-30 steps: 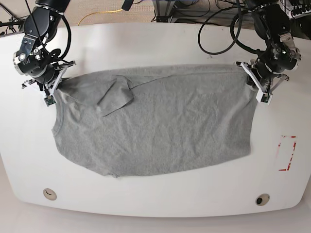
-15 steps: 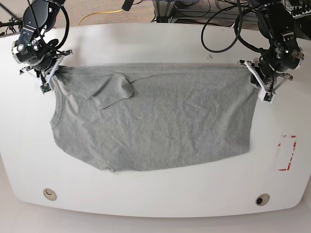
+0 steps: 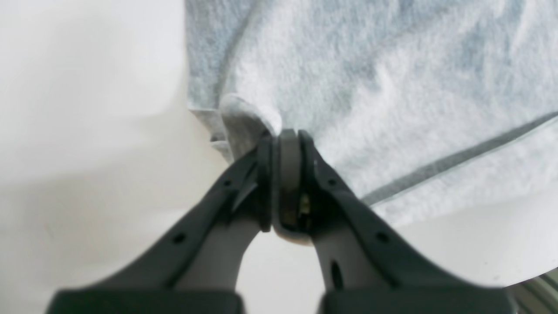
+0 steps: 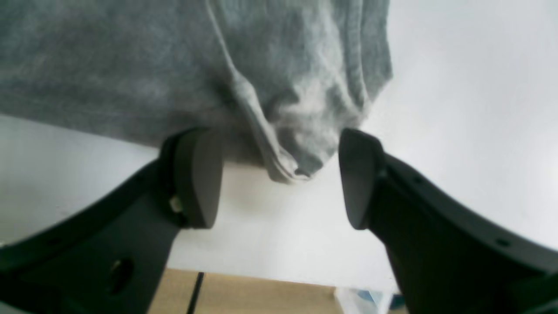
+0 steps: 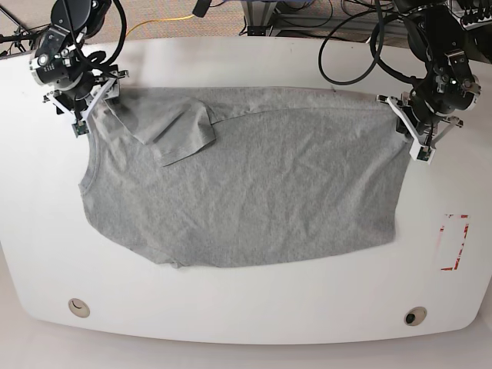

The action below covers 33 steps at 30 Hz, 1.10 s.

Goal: Fold the T-shirt properly
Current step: 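Fold the held shirt edge over onto the shirt body with both grippers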

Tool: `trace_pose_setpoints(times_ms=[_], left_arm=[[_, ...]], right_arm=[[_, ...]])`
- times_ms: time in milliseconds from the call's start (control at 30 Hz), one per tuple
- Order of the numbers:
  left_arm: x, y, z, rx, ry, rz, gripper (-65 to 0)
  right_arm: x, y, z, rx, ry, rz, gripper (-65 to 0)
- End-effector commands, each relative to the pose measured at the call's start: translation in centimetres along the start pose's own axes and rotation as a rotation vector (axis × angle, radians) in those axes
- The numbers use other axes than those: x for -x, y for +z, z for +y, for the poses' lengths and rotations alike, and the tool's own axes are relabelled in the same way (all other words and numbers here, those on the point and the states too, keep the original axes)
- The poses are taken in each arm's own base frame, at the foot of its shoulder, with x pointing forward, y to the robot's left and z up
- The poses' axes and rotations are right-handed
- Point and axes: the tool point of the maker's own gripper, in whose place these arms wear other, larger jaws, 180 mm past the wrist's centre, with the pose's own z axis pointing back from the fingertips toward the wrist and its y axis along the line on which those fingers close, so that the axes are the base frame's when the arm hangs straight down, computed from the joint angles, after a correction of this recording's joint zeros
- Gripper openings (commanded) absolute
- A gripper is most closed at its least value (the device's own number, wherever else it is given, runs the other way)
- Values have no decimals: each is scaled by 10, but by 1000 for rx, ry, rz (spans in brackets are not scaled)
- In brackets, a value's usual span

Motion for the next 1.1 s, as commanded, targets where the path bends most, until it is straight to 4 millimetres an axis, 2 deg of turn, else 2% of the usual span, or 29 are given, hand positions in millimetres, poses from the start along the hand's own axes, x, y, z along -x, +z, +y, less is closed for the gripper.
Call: trace_pose_setpoints(times_ms=[0,167,267,400,533,633,800,967,1000,1067], left_arm=[[-10,6,8,-23,-19,-32,-650],[-10,6,11,-28,-25,-30,-650],[-10,6,11,-28,-25,-30,-650],[-10,6,11,-28,-24,-30,-650],[-9,6,11,-28,-24,-28,-650],[-12,6,11,-28,-25,-34,-650],[-12,6,11,-28,-25,-34,-650],[-12,6,11,-27,-26,-34,-650],[-12,6,11,-27,-26,-34,-650],[-12,6,11,-27,-26,-34,-650]], right_arm=[[-23,5,9,-44,-9,-98,-249],[-50,3,24,-112,-33,-185,-249],[-67,-9,43,-173,11,-195,-249],[-81,-21,60,-233,40,-196,-249],[-81,-35,70,-277,36,-168,-249],[-85,-43,65,-268,37,-166,-249],[-77,-56,71,-266,62,-132,-250],[-76,-59,79,-287,74,-129,-252],[-76,-59,79,-288,73,-129,-257],[-76,-59,80,-288,73,-129,-330]])
